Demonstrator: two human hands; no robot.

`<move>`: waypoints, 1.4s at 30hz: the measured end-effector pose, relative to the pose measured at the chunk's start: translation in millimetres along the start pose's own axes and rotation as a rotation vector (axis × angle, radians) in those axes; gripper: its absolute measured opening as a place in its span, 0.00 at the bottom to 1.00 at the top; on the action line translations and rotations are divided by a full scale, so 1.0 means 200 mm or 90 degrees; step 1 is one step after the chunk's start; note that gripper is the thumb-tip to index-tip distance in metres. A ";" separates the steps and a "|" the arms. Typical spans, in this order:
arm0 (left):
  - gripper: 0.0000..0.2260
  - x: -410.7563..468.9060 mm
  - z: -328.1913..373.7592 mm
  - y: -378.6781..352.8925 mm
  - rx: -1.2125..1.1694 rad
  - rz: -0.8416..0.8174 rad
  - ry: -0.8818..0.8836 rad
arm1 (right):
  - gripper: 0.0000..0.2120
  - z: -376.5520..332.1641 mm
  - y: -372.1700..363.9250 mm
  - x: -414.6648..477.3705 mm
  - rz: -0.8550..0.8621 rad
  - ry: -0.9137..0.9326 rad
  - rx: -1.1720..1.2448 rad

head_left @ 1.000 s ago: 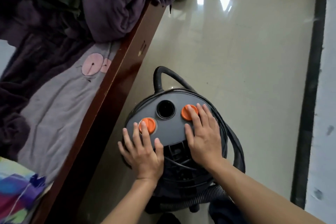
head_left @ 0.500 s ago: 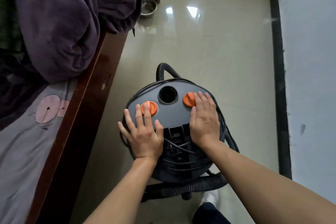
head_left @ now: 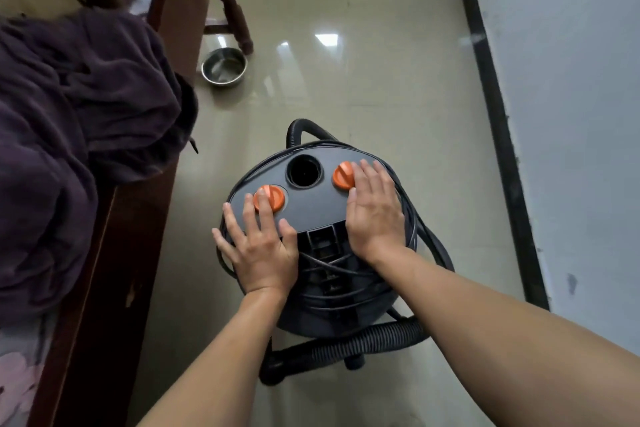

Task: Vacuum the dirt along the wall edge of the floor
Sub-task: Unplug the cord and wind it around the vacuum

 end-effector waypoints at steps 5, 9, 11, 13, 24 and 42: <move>0.27 0.38 0.16 -0.05 -0.019 -0.006 -0.045 | 0.32 0.04 0.03 0.34 0.029 -0.035 -0.001; 0.27 0.70 0.31 -0.11 -0.020 -0.014 -0.089 | 0.32 0.08 0.05 0.62 0.044 -0.068 -0.004; 0.27 0.85 0.40 -0.13 -0.019 -0.033 -0.117 | 0.31 0.11 0.08 0.76 0.060 -0.088 -0.008; 0.27 1.00 0.49 -0.15 -0.018 -0.048 -0.138 | 0.31 0.14 0.09 0.91 0.067 -0.103 -0.013; 0.27 1.72 0.98 -0.32 -0.038 -0.068 -0.163 | 0.30 0.35 0.20 1.74 0.079 -0.125 -0.013; 0.27 3.03 1.50 -0.50 -0.024 -0.040 -0.037 | 0.31 0.37 0.18 3.37 -0.018 -0.010 -0.021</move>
Point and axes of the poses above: each hand's wrist, its own x-axis towards the middle knuckle, its own y-axis out of the back of the hand, z = x × y, the point moved 10 cm from there along x, towards the middle knuckle
